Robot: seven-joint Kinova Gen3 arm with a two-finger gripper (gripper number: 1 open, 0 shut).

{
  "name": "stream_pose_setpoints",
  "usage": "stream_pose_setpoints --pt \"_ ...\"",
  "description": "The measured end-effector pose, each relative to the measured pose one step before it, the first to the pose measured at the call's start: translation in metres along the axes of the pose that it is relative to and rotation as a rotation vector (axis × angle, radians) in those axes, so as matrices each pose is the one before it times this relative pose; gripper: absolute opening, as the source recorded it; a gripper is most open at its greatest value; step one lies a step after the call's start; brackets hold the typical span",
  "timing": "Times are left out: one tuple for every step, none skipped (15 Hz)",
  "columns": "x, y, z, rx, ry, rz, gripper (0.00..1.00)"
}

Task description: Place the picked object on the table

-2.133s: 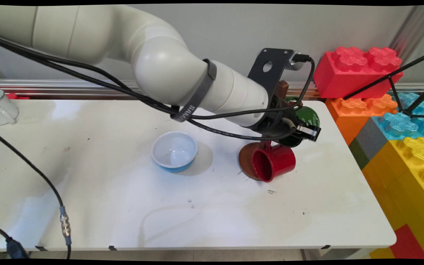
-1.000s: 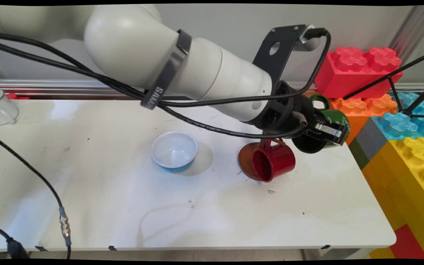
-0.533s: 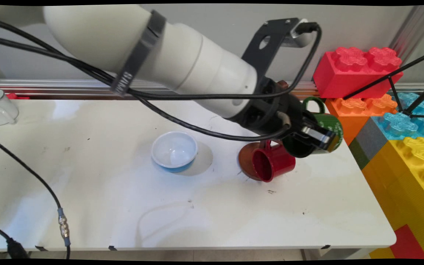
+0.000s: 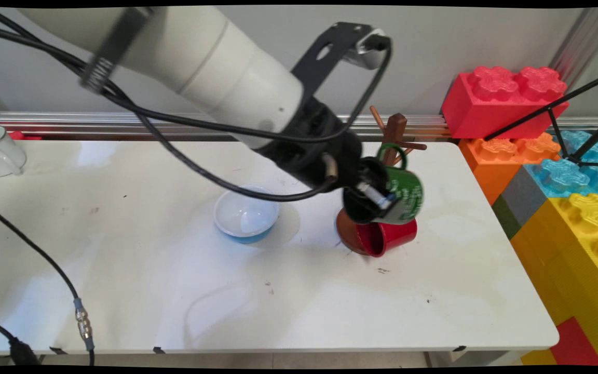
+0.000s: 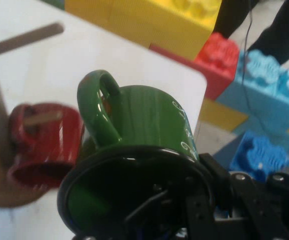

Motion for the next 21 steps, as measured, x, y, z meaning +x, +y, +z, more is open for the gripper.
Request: stream_pose_setpoints --pt "-0.00234 -0.00303 -0.00624 0.00937 -0.02430 0.01050 0.00" --pt "-0.00209 -0.00286 -0.00574 0.00973 -0.02474 0.01163 0.00" --pt "-0.00170 -0.00248 -0.00470 0.00947 -0.02055 0.00983 0.00" --pt "-0.00094 -0.00156 -0.00285 0.00580 -0.01266 0.00632 0.00" --pt "-0.00171 -0.00245 -0.00409 0.01064 -0.02082 0.00691 0.00" --pt "-0.00115 -0.00150 -0.00266 0.00729 -0.01292 0.00422 0.00" --pt "-0.00164 -0.00237 -0.00370 0.01241 -0.02030 0.00439 0.00" --pt "-0.00100 -0.00148 -0.00232 0.00808 -0.01284 0.00300 0.00" --pt "-0.00128 -0.00234 -0.00290 0.01275 -0.01899 0.00422 0.00" --pt "-0.00094 -0.00168 -0.00182 0.00850 -0.01185 0.00244 0.00" --pt "-0.00082 -0.00236 -0.00201 0.01258 -0.01672 0.00444 0.00" --pt "-0.00081 -0.00244 -0.00192 0.01374 -0.01816 0.00622 0.00" --pt "-0.00059 -0.00241 -0.00135 0.01305 -0.01690 0.00701 0.00" --pt "-0.00061 -0.00189 -0.00059 0.01155 -0.01597 0.00667 0.00" --pt "-0.00052 -0.00119 -0.00032 0.00774 -0.01009 0.00433 0.00" --pt "-0.00055 -0.00128 0.00019 0.00986 -0.01546 0.00707 0.00" --pt "-0.00027 -0.00080 0.00031 0.00614 -0.01059 0.00478 0.00" --pt "-0.00007 -0.00086 0.00090 0.00785 -0.01513 0.00862 0.00" --pt "0.00006 -0.00026 0.00079 0.00415 -0.00982 0.00662 0.00" --pt "0.00040 0.00009 0.00130 0.00451 -0.01224 0.01110 0.00" --pt "0.00047 0.00016 0.00168 0.00374 -0.01304 0.01173 0.00"
